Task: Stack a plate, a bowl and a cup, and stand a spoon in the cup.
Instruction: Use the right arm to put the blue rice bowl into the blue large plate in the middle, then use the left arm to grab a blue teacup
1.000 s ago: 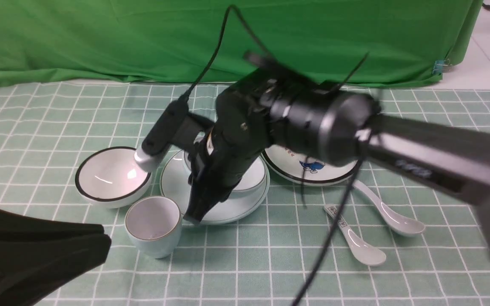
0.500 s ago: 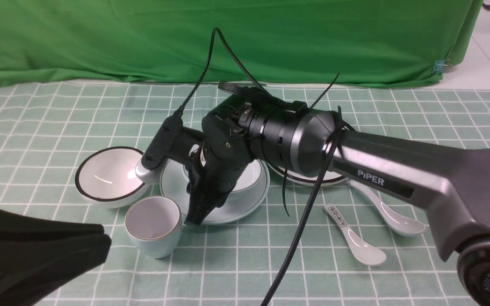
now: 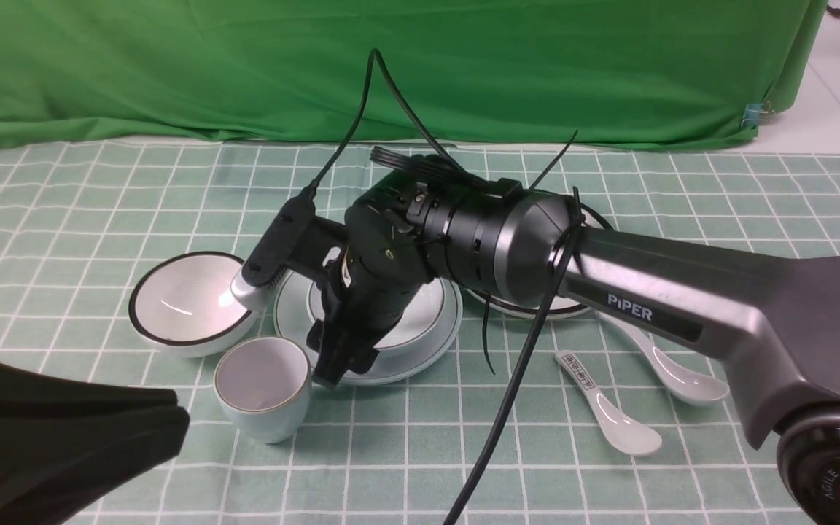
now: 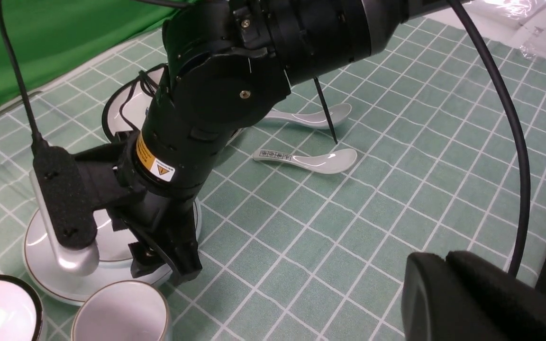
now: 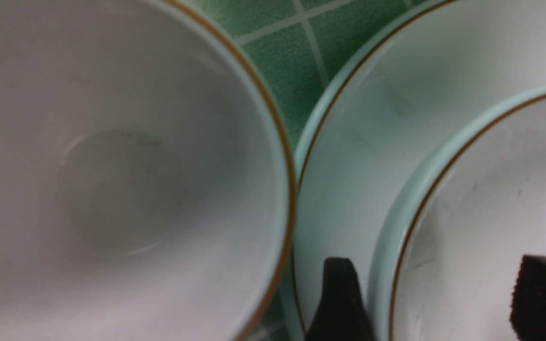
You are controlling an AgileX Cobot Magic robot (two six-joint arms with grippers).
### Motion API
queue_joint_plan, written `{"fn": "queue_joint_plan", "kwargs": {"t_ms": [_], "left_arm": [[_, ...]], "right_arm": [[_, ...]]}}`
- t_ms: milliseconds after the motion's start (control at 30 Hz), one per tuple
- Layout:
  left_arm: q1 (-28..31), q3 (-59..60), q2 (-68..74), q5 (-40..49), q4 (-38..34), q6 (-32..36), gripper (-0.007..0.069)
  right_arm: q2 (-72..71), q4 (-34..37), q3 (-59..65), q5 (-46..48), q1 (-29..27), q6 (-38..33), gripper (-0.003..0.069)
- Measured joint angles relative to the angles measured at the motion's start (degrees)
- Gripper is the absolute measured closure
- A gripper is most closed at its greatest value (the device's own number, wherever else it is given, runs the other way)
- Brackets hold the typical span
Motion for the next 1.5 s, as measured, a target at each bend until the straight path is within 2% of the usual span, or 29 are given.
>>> {"fn": "queue_joint_plan", "kwargs": {"t_ms": [167, 300, 400, 467, 567, 700, 833, 1100, 1267, 1400, 1500], "left_arm": [[0.0, 0.0, 0.0, 0.1, 0.5, 0.0, 0.0608], [0.0, 0.0, 0.0, 0.1, 1.3, 0.0, 0.0608], [0.0, 0.0, 0.5, 0.8, 1.5, 0.0, 0.0608], [0.0, 0.0, 2.5, 2.8, 1.9, 0.0, 0.0608], [0.0, 0.0, 7.5, 5.3, 2.3, 0.0, 0.0608], [0.0, 0.0, 14.6, 5.8, 2.5, -0.1, 0.0608], [0.0, 0.0, 21.7, 6.4, 2.7, -0.1, 0.0608], [0.0, -0.5, 30.1, 7.0, 4.0, -0.1, 0.0608], [0.0, -5.8, 36.8, 9.5, 6.5, -0.2, 0.0608], [0.0, -11.3, 44.7, 10.6, 11.4, -2.5, 0.06], [0.3, -15.0, 50.8, 11.7, 15.4, -3.4, 0.0546]], "right_arm": [[-1.9, 0.0, 0.0, 0.6, 0.0, 0.5, 0.0134], [-6.5, 0.0, 0.0, 5.6, 0.0, 1.9, 0.0134], [-11.0, -0.1, 0.0, 14.0, 0.0, 4.2, 0.015], [-14.2, -0.1, 0.0, 20.3, 0.0, 5.5, 0.0204], [-18.4, -0.1, 1.3, 28.5, 0.0, 6.4, 0.0356], [-23.1, -0.2, 5.9, 28.7, 0.0, 6.7, 0.0542], [-29.1, -0.2, 13.8, 28.7, 0.0, 8.1, 0.0611], [-41.8, -0.2, 30.6, 22.5, 0.0, 12.9, 0.0616], [-48.3, -0.2, 38.8, 19.3, 0.0, 15.0, 0.0607], [-52.5, -0.2, 43.6, 18.6, 0.0, 15.6, 0.0604], [-55.1, -0.1, 46.4, 16.7, 0.0, 15.7, 0.0596]]}}
